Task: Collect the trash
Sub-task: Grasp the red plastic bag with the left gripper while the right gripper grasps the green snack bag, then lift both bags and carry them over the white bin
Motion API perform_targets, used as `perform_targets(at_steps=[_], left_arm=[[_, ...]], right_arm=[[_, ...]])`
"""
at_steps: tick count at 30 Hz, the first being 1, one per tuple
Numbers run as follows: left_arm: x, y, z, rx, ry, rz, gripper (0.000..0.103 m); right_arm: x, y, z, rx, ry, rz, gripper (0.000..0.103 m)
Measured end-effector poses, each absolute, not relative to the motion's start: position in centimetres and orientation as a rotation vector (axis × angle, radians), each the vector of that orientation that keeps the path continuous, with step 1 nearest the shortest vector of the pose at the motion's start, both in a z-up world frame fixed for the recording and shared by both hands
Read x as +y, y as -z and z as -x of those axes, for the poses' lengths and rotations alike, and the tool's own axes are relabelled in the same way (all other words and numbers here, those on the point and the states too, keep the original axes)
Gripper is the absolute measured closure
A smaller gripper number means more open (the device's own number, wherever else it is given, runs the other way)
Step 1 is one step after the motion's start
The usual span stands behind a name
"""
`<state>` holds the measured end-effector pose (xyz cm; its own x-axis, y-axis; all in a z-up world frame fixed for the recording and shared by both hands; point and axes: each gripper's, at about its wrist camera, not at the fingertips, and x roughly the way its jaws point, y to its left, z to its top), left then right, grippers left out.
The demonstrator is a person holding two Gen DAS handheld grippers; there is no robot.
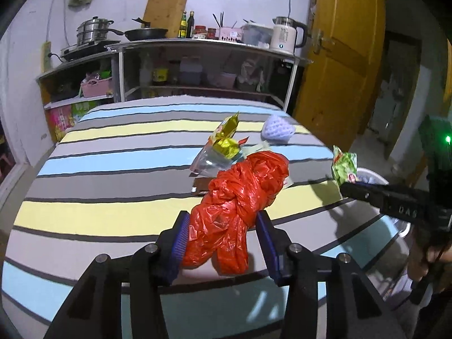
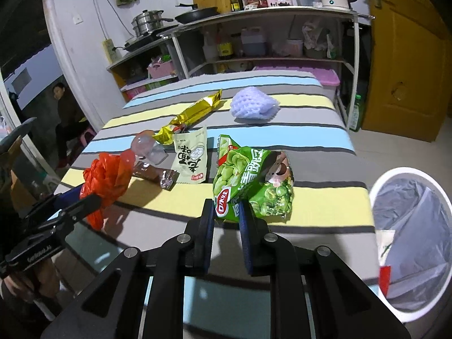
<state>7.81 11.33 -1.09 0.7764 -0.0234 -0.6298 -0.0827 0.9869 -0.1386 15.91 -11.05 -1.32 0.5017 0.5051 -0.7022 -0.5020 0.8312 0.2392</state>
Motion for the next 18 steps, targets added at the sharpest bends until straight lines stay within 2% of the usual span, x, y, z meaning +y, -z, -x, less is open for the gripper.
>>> perform_targets(at_steps=[18], left_arm=[[5.3, -3.0, -5.1, 0.596, 0.051, 0.177, 0.055]], right_arm=[[-16.2, -2.4, -11.2, 0.748, -0.596, -0.029, 0.085]])
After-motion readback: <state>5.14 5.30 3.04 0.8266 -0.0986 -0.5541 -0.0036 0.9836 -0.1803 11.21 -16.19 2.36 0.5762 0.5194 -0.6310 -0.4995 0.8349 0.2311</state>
